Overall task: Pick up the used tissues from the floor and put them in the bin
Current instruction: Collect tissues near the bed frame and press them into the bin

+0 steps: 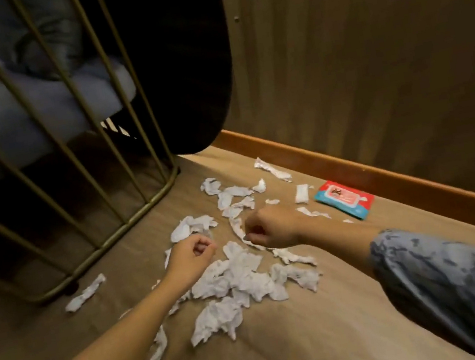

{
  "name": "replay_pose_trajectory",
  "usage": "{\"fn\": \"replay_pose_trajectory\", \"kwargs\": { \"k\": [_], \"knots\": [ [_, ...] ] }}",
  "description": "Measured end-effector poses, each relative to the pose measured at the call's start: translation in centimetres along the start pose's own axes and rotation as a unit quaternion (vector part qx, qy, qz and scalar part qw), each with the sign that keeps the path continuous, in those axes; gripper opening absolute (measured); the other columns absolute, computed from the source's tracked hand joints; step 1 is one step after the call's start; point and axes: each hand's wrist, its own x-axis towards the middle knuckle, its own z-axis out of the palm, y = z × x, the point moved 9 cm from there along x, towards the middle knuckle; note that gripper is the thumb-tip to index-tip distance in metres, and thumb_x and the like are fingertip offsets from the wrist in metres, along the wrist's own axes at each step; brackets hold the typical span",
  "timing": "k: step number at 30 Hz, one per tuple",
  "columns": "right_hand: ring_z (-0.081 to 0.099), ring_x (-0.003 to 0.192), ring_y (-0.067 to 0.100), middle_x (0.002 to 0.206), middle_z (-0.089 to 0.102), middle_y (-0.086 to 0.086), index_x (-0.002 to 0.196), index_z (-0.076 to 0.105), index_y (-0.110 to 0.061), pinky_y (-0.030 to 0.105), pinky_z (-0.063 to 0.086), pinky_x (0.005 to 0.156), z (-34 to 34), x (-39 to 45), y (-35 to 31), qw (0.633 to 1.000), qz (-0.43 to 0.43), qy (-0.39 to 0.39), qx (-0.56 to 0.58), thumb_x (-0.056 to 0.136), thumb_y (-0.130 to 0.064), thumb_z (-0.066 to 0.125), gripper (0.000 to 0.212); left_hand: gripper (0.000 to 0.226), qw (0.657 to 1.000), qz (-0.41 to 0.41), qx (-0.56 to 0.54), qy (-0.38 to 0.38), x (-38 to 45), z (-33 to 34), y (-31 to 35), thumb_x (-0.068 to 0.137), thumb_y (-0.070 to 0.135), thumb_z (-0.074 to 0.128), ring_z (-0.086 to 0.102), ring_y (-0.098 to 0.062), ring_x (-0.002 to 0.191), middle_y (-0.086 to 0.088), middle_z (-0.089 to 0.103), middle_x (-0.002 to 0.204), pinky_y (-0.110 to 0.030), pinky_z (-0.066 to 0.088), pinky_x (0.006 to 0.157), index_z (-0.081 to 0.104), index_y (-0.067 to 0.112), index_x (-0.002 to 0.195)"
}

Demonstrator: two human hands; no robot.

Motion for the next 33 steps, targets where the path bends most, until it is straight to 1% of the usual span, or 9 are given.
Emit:
{"fn": "replay_pose_trajectory", "kwargs": {
  "k": [7, 10, 14, 16, 19, 22, 26, 30, 33],
  "knots": [
    [0.051, 0.113, 0.028, 0.122, 0.055, 0.009, 0.119, 0.060, -0.017, 0.038, 0.045, 0.090, 11.7, 5.0, -2.0, 0.993, 0.055, -0.107, -0.014, 0.093, -0.043, 0.058, 0.037, 0.021, 0.979, -0.142, 0.082, 0.123, -6.3, -3.4, -16.1, 0.079, 0.027, 0.073, 0.050, -0.027, 0.113, -0.006, 0.057, 0.120, -0.043, 0.043, 0.097, 0.063, 0.023, 0.098],
    [0.020, 0.142, 0.034, 0.153, 0.026, 0.010, 0.139, 0.041, -0.025, 0.058, 0.023, 0.111, 16.4, 4.5, -1.5, 0.981, 0.179, -0.071, -0.003, 0.081, -0.067, 0.058, 0.074, 0.061, 0.962, -0.226, 0.101, 0.117, -9.4, -3.4, -22.6, 0.070, 0.055, 0.072, 0.037, -0.034, 0.126, -0.014, 0.036, 0.143, -0.049, 0.038, 0.104, 0.048, 0.029, 0.120],
    [-0.010, 0.148, 0.036, 0.162, -0.005, 0.009, 0.151, 0.017, -0.026, 0.063, -0.001, 0.113, 22.3, 2.7, -2.3, 0.944, 0.312, -0.038, 0.099, 0.067, -0.087, 0.050, 0.108, 0.076, 0.968, -0.203, 0.087, 0.122, -11.3, -3.3, -25.7, 0.062, 0.047, 0.085, 0.017, -0.033, 0.141, -0.015, 0.013, 0.155, -0.047, 0.023, 0.114, 0.054, 0.022, 0.128],
    [-0.008, 0.148, 0.034, 0.162, -0.001, 0.009, 0.151, 0.020, -0.024, 0.059, -0.003, 0.115, 24.6, 1.6, -3.5, 0.941, 0.323, -0.005, 0.101, 0.076, -0.080, 0.049, 0.098, 0.071, 0.978, -0.140, 0.103, 0.112, -11.5, -2.7, -25.2, 0.067, 0.057, 0.071, 0.019, -0.035, 0.143, -0.018, 0.025, 0.153, -0.048, 0.019, 0.114, 0.058, 0.020, 0.126],
    [0.015, 0.146, 0.033, 0.155, 0.026, 0.011, 0.140, 0.043, -0.018, 0.045, 0.009, 0.119, 26.5, -0.5, -5.9, 0.949, 0.274, 0.111, 0.106, 0.090, -0.051, 0.053, 0.061, 0.051, 0.986, -0.097, 0.088, 0.105, -11.7, -1.4, -24.5, 0.080, 0.045, 0.049, 0.043, -0.040, 0.128, -0.021, 0.053, 0.132, -0.053, 0.037, 0.105, 0.062, 0.005, 0.110],
    [0.045, 0.116, 0.024, 0.124, 0.049, 0.003, 0.109, 0.059, -0.018, 0.028, 0.034, 0.098, 27.6, -2.8, -8.2, 0.949, 0.211, 0.175, 0.158, 0.082, -0.034, 0.064, 0.031, 0.038, 0.988, -0.063, 0.086, 0.113, -12.1, -0.5, -23.0, 0.084, 0.024, 0.041, 0.053, -0.037, 0.111, -0.019, 0.059, 0.118, -0.055, 0.049, 0.091, 0.052, 0.005, 0.115],
    [0.048, 0.086, 0.012, 0.092, 0.048, -0.007, 0.085, 0.055, -0.018, 0.029, 0.041, 0.072, 26.3, -4.0, -8.9, 0.925, 0.170, 0.227, 0.253, 0.076, -0.022, 0.058, 0.009, 0.048, 0.992, -0.033, -0.001, 0.124, -12.2, 0.2, -21.6, 0.087, 0.027, 0.037, 0.057, -0.028, 0.105, -0.017, 0.060, 0.116, -0.033, 0.048, 0.091, 0.056, 0.001, 0.122],
    [0.055, 0.085, -0.004, 0.089, 0.056, -0.012, 0.096, 0.068, -0.028, 0.013, 0.039, 0.069, 21.6, -3.6, -6.9, 0.871, 0.174, 0.316, 0.334, 0.080, -0.025, 0.043, 0.030, 0.043, 0.978, -0.012, -0.055, 0.202, -9.6, -1.8, -18.9, 0.088, 0.036, 0.043, 0.061, -0.021, 0.085, -0.013, 0.065, 0.091, -0.042, 0.052, 0.077, 0.064, -0.002, 0.092],
    [0.056, 0.099, 0.004, 0.105, 0.061, -0.010, 0.110, 0.073, -0.022, 0.020, 0.045, 0.082, 20.0, -3.4, -3.3, 0.858, 0.228, 0.353, 0.296, 0.078, -0.022, 0.045, 0.042, 0.052, 0.976, 0.014, -0.009, 0.217, -6.1, -2.2, -16.6, 0.083, 0.047, 0.049, 0.054, -0.030, 0.101, -0.014, 0.059, 0.103, -0.048, 0.046, 0.091, 0.064, -0.002, 0.089]
  ]
}}
